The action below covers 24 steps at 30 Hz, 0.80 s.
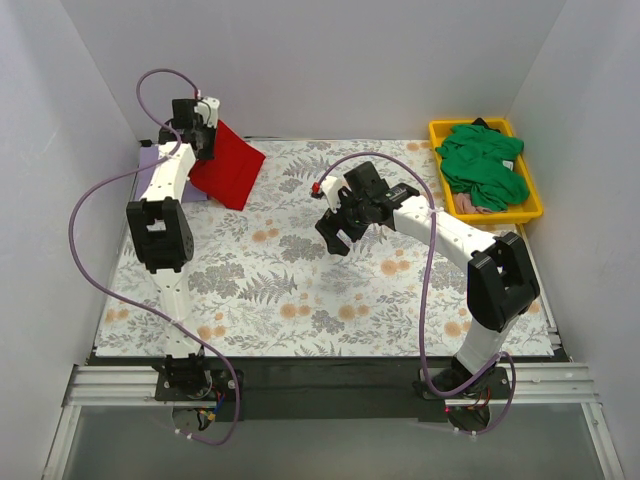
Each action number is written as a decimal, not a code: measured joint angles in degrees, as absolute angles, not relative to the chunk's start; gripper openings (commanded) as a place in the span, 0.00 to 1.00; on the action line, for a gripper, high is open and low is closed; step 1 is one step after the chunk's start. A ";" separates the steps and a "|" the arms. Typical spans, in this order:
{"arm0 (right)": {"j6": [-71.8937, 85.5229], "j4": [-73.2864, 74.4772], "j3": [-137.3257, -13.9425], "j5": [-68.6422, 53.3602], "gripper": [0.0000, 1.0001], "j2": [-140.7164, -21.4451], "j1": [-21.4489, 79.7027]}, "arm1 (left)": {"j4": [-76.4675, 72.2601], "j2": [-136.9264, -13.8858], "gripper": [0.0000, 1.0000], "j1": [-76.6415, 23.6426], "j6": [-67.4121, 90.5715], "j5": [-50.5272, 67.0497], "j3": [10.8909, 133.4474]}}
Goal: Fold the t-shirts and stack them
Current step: Neatly place the folded tshirt to the corner
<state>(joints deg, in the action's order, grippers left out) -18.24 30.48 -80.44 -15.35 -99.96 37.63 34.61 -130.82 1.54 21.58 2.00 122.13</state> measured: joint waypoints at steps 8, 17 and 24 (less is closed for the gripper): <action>-18.24 30.63 -80.44 -15.18 0.98 -99.98 37.63 | 34.72 -129.14 0.00 3.77 21.02 2.00 122.30; -18.28 31.55 -80.44 -15.16 0.98 -99.98 37.63 | 35.62 -128.22 0.00 4.01 21.43 2.70 122.69; -18.31 31.57 -80.44 -15.20 0.98 -99.98 37.63 | 37.50 -125.69 0.00 3.99 22.57 3.97 122.74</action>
<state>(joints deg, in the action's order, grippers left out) -18.31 31.57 -80.44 -15.20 -99.98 37.63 37.50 -125.69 3.99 22.57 3.97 122.74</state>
